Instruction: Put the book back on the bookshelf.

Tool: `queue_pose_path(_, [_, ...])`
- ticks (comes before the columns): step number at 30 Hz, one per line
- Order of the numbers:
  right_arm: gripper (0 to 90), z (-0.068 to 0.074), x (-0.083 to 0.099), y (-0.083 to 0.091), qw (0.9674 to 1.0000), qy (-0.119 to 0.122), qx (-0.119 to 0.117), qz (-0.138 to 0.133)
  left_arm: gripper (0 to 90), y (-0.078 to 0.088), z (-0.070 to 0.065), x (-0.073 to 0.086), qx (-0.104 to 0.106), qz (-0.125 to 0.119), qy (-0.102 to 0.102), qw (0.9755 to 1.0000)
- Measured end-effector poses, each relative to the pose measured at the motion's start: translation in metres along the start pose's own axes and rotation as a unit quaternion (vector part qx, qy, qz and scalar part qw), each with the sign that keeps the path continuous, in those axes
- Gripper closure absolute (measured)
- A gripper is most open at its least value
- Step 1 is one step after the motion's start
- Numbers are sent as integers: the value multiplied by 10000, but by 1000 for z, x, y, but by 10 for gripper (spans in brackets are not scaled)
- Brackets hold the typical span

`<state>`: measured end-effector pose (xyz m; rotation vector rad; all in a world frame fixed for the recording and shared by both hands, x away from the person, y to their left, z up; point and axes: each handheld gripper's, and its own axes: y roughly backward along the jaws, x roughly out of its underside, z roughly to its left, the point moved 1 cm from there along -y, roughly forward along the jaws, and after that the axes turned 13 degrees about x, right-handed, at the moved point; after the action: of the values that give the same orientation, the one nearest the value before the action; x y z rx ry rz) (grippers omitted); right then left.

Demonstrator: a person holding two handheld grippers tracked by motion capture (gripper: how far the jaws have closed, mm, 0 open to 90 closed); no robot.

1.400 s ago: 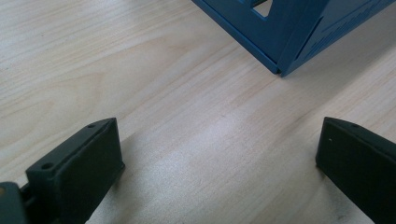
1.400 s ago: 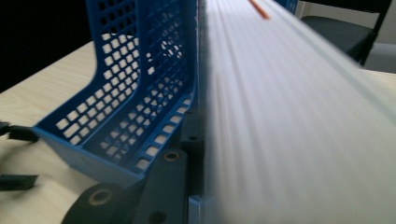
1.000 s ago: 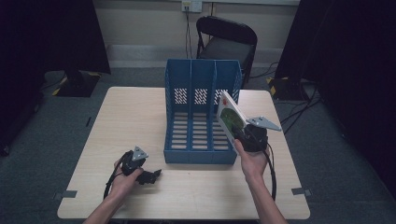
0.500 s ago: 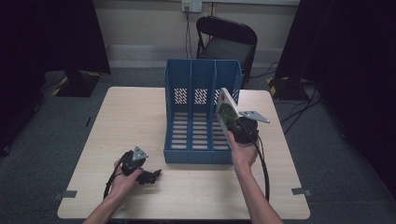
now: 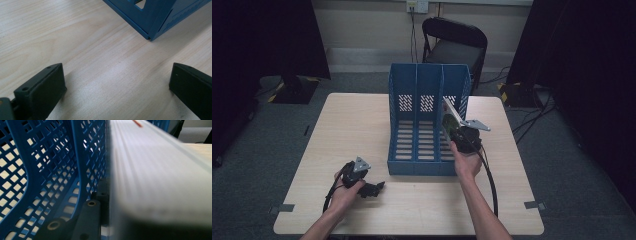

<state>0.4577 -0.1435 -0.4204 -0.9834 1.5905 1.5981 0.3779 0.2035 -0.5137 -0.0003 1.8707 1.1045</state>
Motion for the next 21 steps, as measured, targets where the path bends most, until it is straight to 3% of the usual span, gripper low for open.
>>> queue_pose_path(21, [767,-4,1,-6,9986,385,-42,364,0,0,0,0,7,-8,3,10000])
